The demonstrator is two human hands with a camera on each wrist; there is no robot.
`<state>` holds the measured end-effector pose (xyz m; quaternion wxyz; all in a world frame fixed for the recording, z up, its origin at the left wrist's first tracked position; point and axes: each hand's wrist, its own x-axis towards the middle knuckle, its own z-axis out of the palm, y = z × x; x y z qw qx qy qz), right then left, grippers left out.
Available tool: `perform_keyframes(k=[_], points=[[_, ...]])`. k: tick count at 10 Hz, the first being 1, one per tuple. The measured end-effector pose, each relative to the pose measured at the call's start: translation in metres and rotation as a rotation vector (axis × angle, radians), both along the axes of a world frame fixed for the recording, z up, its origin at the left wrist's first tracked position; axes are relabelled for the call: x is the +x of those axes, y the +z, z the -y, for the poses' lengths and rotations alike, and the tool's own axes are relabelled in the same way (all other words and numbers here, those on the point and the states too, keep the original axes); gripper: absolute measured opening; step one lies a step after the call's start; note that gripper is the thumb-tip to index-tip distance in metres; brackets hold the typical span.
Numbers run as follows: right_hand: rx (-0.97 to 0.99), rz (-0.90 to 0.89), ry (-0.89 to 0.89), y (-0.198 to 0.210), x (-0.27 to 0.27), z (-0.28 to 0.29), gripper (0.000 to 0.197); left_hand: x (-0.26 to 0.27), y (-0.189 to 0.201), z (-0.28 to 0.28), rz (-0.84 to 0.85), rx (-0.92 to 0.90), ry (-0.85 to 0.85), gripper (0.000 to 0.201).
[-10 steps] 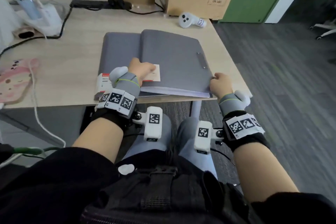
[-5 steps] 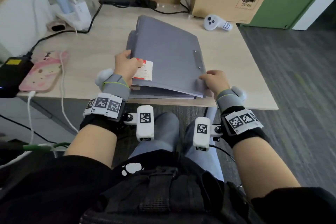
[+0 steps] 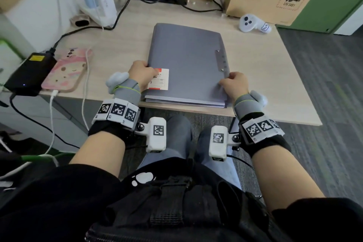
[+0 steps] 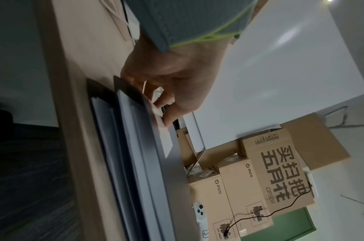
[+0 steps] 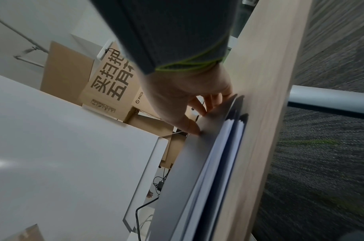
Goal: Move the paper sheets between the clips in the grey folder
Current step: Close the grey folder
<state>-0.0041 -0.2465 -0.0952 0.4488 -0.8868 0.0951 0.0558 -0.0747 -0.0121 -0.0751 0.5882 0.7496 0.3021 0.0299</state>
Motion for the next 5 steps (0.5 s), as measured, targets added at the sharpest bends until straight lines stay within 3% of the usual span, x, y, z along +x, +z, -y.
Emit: perform_keyframes(k=[1,2,3,4,5], points=[[-0.02,-0.028,0.001,-0.003,0.003,0.001,0.044,0.002,0.001,0.0,-0.001,0.004,0.0,0.008],[-0.034,-0.06,0.022,0.004,0.002,0.0,0.045,0.008,0.002,-0.001,0.001,0.039,-0.001,0.019],[-0.039,-0.084,0.061,0.014,0.005,-0.002,0.03,0.016,0.01,-0.003,-0.008,0.191,0.019,0.026],[-0.034,-0.069,0.081,0.022,0.014,0.0,0.033,0.022,0.026,0.003,-0.015,0.338,-0.021,0.007],[-0.052,-0.053,0.125,0.033,0.028,-0.004,0.059,0.041,0.041,0.009,0.027,0.322,-0.051,0.013]])
